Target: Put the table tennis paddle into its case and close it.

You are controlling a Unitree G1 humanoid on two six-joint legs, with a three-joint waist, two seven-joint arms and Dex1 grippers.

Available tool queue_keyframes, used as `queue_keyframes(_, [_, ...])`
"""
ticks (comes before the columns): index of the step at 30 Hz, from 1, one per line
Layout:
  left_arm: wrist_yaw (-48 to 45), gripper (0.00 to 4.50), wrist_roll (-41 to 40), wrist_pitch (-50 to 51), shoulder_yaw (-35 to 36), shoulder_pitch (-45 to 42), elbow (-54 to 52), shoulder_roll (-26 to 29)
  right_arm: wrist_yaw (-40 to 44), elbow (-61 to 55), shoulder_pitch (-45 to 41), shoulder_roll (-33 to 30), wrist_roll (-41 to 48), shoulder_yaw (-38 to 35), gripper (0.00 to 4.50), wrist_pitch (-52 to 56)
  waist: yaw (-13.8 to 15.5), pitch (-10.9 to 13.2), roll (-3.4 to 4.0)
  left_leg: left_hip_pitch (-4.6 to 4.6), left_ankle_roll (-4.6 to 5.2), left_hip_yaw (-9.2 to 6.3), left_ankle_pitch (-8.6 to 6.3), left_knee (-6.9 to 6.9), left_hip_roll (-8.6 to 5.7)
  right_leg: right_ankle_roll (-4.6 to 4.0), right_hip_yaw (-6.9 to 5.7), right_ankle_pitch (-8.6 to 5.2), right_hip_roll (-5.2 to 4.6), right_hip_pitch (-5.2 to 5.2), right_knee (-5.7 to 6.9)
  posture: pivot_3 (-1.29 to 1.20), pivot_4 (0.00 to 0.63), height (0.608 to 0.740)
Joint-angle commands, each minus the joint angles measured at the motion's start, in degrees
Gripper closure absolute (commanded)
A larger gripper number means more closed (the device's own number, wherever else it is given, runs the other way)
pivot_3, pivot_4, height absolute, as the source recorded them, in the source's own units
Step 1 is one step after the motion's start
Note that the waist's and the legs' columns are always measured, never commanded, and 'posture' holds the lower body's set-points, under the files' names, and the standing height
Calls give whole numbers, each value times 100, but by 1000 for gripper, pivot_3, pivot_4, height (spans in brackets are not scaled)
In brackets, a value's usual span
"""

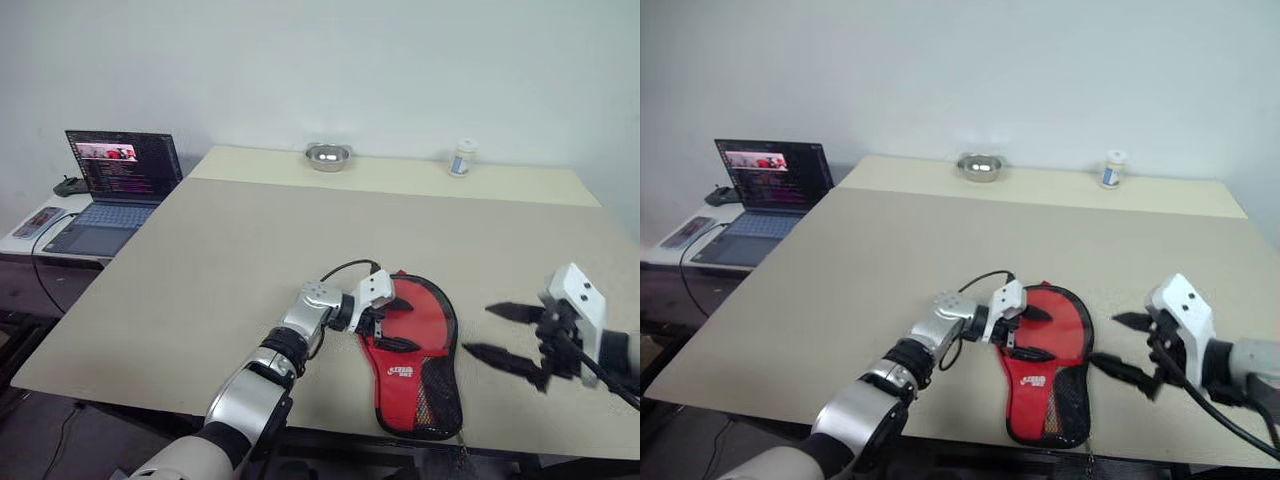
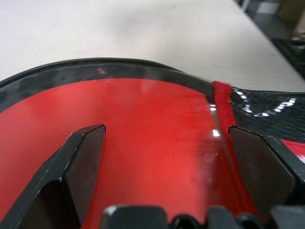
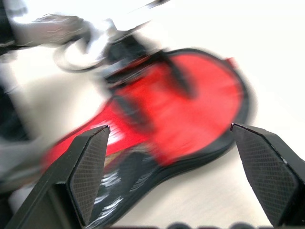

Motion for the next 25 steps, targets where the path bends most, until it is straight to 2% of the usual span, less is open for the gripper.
queue_keyframes(1, [-1,0,-236,539,213,120,-556,318,285,612,-688,526,-1028,936,33,-606,-15,37,0,-16,1,0,0,2,3,0,1,1,7,-18,4,0,150,740])
queue_keyframes(4, [-183,0,-745,1474,473,442,-1811,801,569,1402,-1451,1194,-1690,1564,33,-1029,-109,112,0,-70,1,15,1,17,2,-1,32,1,42,-100,68,0,150,740])
queue_keyframes(8, [-334,0,-1220,2540,736,1203,-3171,1649,972,2617,-2285,1802,-2278,1809,33,-1526,-132,151,31,-96,-4,39,5,18,4,-21,55,9,42,-157,109,0,150,740])
queue_keyframes(11, [-133,0,-1402,2893,982,1843,-3878,2193,1489,3589,-2772,1939,-2741,1865,33,-2110,-137,166,46,-95,-14,53,11,16,9,-23,69,10,40,-170,113,0,150,740])
queue_keyframes(14, [202,0,-1538,3156,982,2256,-4549,2278,1991,4449,-2989,1883,-3002,1747,33,-2563,-79,171,45,-94,-12,59,10,18,5,-24,71,10,13,-168,114,0,150,740])
queue_keyframes(18, [381,0,-1442,3079,748,2207,-4620,2280,2225,4720,-2956,1758,-3142,1495,33,-2745,26,172,44,-100,-11,63,10,30,-15,-24,70,14,3,-164,115,0,150,740])
queue_keyframes(25, [423,0,-1310,2597,474,1730,-3829,2141,2053,3632,-2103,1692,-3025,975,33,-2298,4,172,45,-90,-10,76,11,29,0,-26,82,21,7,-164,120,0,150,740])
